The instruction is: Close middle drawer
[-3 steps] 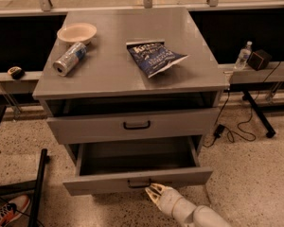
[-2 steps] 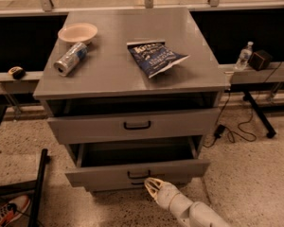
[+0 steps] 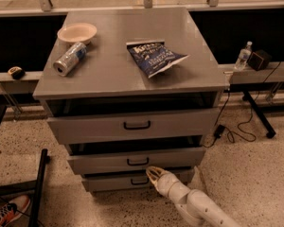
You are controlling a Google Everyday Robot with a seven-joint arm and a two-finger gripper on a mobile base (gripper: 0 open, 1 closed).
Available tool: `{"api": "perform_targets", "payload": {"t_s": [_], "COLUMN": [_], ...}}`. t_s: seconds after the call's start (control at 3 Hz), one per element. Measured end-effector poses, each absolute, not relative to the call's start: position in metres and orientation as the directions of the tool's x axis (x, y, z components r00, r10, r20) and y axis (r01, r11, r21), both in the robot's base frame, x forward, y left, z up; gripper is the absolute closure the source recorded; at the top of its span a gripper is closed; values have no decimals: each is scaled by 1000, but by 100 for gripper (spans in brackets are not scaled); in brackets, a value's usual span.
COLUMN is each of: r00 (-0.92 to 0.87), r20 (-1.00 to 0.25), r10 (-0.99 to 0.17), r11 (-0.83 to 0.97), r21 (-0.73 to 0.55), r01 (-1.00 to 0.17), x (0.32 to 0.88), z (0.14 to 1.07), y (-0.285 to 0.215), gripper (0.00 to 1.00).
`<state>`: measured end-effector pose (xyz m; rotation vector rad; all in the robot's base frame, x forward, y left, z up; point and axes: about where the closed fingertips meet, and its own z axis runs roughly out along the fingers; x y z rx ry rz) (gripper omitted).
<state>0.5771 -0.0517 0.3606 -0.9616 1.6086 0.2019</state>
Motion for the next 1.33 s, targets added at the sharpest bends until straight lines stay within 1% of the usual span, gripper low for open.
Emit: {"api": "perform_targets", "payload": {"t_s": [0.33, 0.67, 1.0, 1.33], "r00": [53, 71, 86, 128], "r20": [-886, -884, -888, -900], "r10": [-460, -462, -452, -416], "r11": [608, 577, 543, 493], "r21": [-358, -361, -350, -341], "r01": [-709, -733, -764, -801], "x": [600, 606, 594, 562], "z": [364, 364, 360, 362], "y": [-55, -59, -69, -88], "gripper": [100, 100, 100, 100]}}
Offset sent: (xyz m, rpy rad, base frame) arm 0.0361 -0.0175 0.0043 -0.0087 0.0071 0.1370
